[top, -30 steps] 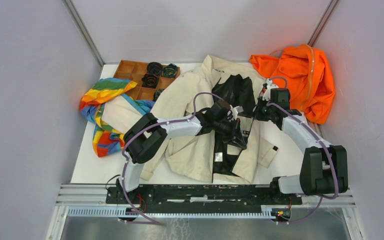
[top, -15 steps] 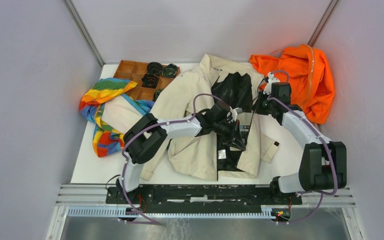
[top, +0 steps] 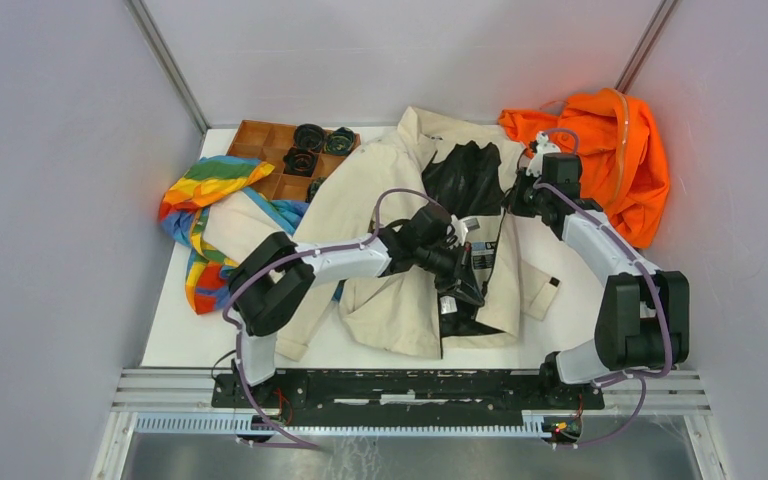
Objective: Zip up the jacket
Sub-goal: Adjust the zipper on the jacket.
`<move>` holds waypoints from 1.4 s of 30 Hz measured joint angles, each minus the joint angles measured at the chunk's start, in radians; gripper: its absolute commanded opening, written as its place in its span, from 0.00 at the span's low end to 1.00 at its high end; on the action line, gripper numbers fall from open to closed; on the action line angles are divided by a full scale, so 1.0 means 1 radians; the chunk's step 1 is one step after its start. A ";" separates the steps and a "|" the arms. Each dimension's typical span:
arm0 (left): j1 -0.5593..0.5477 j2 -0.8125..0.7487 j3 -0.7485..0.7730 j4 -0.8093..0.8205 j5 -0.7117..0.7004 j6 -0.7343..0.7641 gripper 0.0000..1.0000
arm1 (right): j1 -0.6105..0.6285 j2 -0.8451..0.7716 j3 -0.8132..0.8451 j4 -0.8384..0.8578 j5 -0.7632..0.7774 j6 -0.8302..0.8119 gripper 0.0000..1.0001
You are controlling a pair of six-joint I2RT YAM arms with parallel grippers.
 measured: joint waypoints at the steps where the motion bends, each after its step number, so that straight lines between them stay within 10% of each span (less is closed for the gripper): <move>1: 0.000 -0.002 -0.003 -0.005 0.001 0.000 0.02 | 0.000 0.000 0.000 0.005 0.000 0.001 0.02; 42: -0.049 -0.119 -0.129 -0.101 0.006 0.005 0.02 | -0.002 0.027 0.002 0.026 0.012 0.003 0.02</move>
